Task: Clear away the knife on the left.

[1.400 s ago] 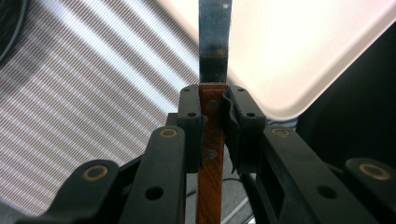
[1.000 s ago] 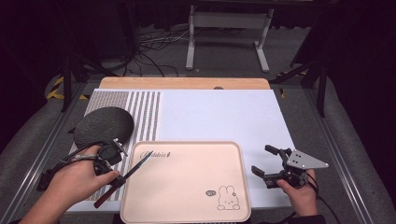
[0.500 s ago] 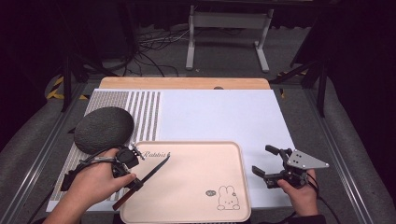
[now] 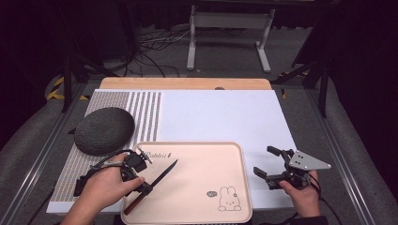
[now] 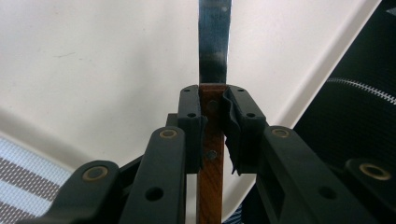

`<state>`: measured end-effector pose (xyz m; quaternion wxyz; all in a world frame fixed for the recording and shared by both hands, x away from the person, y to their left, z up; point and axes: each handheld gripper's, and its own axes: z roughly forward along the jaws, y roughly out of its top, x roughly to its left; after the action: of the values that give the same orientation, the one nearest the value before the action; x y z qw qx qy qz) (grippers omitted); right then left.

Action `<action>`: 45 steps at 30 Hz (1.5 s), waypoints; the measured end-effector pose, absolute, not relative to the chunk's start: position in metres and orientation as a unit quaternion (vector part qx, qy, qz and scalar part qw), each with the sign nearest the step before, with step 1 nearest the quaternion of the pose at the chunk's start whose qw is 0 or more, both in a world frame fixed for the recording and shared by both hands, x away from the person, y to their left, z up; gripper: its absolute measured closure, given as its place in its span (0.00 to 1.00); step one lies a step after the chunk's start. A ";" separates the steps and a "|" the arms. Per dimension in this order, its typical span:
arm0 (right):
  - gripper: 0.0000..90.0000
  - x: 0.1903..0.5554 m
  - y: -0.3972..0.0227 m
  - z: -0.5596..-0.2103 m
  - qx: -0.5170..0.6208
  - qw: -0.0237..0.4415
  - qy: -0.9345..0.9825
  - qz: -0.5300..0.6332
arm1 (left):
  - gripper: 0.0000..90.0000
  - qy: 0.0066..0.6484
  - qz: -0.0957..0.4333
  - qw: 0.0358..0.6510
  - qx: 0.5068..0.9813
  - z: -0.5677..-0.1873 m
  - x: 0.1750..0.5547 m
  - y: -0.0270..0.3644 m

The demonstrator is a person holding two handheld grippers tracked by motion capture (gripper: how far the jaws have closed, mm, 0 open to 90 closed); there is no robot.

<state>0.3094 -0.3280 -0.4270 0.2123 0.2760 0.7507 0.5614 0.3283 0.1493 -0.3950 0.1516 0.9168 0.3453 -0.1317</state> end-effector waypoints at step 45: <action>0.08 0.310 -0.331 -0.430 0.280 0.212 0.751 0.559 | 0.86 0.385 -0.139 0.120 0.904 -0.427 0.337 0.132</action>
<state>0.3098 -0.3306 -0.4298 0.2115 0.2800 0.7509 0.5595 0.3366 0.1321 -0.4275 0.1195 0.9044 0.3851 -0.1392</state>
